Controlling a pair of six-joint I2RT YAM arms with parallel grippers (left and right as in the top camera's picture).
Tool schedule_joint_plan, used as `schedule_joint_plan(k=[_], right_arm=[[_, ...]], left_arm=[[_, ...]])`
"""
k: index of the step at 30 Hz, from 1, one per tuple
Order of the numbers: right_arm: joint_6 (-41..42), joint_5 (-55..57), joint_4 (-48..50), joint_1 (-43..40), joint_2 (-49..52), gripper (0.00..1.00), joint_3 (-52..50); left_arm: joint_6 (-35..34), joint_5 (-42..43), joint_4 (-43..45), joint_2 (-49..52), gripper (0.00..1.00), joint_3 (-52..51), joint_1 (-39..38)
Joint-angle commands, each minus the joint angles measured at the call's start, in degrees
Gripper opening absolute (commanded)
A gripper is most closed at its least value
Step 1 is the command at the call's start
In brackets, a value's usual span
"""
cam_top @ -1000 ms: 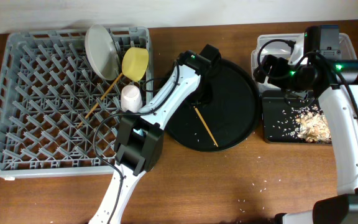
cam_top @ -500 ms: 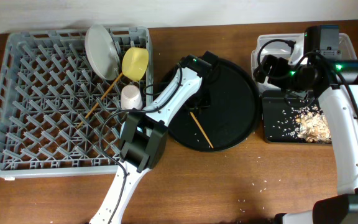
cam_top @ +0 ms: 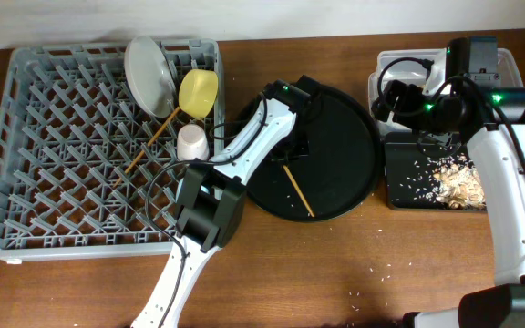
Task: Sort waste into correct bins and load items into the dishwasher rack
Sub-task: 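Lift the second chopstick and lay it in the rack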
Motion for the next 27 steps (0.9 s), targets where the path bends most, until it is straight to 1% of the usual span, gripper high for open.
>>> schedule_joint_plan(k=[1, 5, 8, 9, 14, 16, 18, 20, 22, 25, 27], right_arm=[[-0.79, -0.28, -0.02, 0.52, 0.46, 0.98, 0.35], [-0.81, -0.26, -0.02, 0.52, 0.46, 0.98, 0.35], [-0.81, -0.26, -0.02, 0.52, 0.46, 0.99, 0.35], [-0.81, -0.26, -0.02, 0.52, 0.46, 0.99, 0.35], [-0.81, -0.26, -0.02, 0.52, 0.46, 0.98, 0.35], [-0.81, -0.26, -0.02, 0.52, 0.46, 0.98, 0.35], [-0.83, -0.26, -0.02, 0.52, 0.46, 0.99, 0.35], [-0.83, -0.26, -0.02, 0.52, 0.46, 0.99, 0.35], [-0.83, -0.26, -0.04, 0.52, 0.46, 0.99, 0.35], [-1.33, -0.28, -0.07, 0.52, 0.46, 0.98, 0.35], [-1.75, -0.26, -0.04, 0.52, 0.46, 0.99, 0.35]], left_arm=[[0.52, 0.85, 0.33, 1.38, 0.12, 0.52, -0.02], [0.52, 0.66, -0.39, 1.38, 0.12, 2.51, -0.02], [0.55, 0.59, -1.66, 1.38, 0.02, 5.49, -0.02], [0.57, 0.42, -2.21, 1.38, 0.01, 6.78, -0.02], [0.57, -4.37, -6.40, 1.38, 0.01, 13.75, -0.02], [1.03, -7.19, -9.66, 1.38, 0.01, 17.31, 0.26], [3.69, -9.49, -13.49, 1.38, 0.01, 21.55, 1.11], [4.96, -12.85, -19.21, 1.38, 0.01, 27.89, 3.06], [15.21, -8.57, -19.19, -0.11, 0.01, 31.54, 5.66], [16.98, -8.61, -19.17, -4.48, 0.01, 32.28, 9.31], [20.98, -8.57, -19.17, -7.91, 0.01, 32.26, 12.48]])
